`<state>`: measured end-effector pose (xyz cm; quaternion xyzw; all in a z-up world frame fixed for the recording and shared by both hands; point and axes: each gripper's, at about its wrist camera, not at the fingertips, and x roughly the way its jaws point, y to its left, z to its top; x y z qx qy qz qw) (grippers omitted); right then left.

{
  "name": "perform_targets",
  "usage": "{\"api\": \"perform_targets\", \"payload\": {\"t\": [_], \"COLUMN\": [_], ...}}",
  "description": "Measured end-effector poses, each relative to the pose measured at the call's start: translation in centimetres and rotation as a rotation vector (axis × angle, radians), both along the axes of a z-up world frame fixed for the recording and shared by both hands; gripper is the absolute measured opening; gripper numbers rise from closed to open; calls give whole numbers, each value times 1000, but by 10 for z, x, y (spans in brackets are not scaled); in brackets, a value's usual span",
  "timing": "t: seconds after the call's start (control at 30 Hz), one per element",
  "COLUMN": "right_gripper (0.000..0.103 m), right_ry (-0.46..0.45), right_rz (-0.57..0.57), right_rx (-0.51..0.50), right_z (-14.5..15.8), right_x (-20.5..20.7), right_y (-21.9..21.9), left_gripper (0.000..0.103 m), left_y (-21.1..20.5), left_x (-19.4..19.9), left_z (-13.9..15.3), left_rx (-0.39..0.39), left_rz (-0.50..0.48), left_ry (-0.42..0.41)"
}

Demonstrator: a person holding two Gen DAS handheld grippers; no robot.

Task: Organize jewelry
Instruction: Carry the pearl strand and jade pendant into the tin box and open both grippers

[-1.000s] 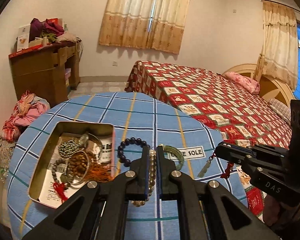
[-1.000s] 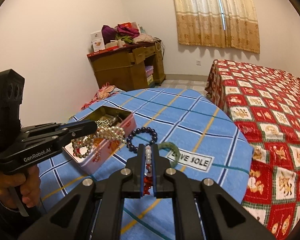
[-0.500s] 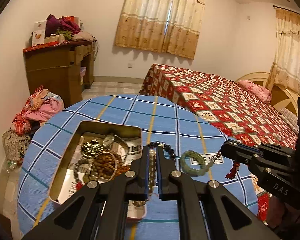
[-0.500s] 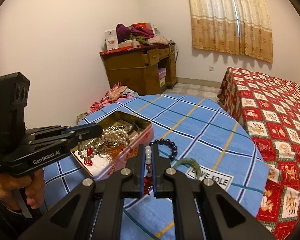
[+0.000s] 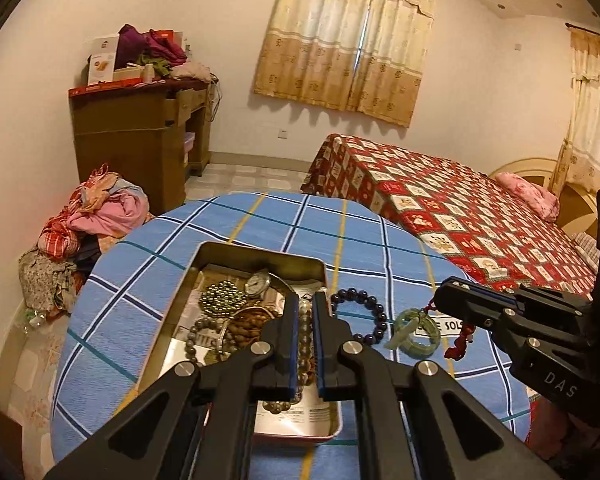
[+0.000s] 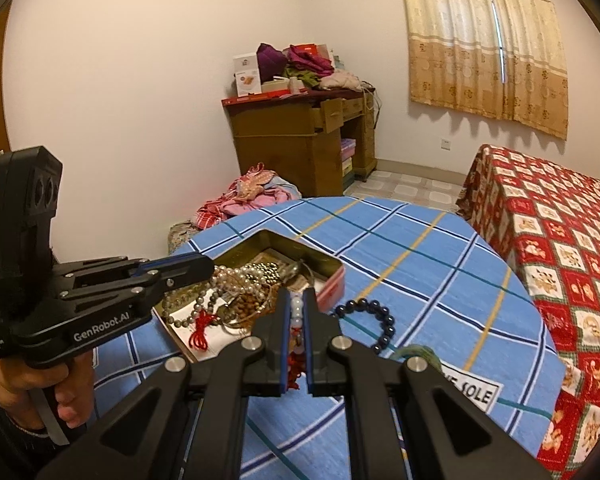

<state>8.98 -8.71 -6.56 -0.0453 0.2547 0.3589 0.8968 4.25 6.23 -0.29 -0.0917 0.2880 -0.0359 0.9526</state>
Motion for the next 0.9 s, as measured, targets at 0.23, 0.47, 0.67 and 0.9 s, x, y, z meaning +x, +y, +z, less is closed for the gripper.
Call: {"api": "perform_targets", "payload": {"t": [0.23, 0.47, 0.67, 0.9], "right_gripper": [8, 8, 8, 8], "right_ry": [4, 5, 10, 9], "right_rz": [30, 51, 71, 86], "right_rx": [-9, -8, -11, -15], "right_z": [-3, -2, -2, -3], "right_x": [6, 9, 12, 15], "right_y": [18, 31, 45, 55], "left_gripper": [5, 5, 5, 5], "left_y": [18, 31, 41, 46], "left_x": [1, 4, 8, 11], "left_z": [-2, -3, -9, -12], "left_rx": [-6, -9, -9, -7], "left_rz": [46, 78, 99, 111], "left_ry": [0, 3, 18, 33]}}
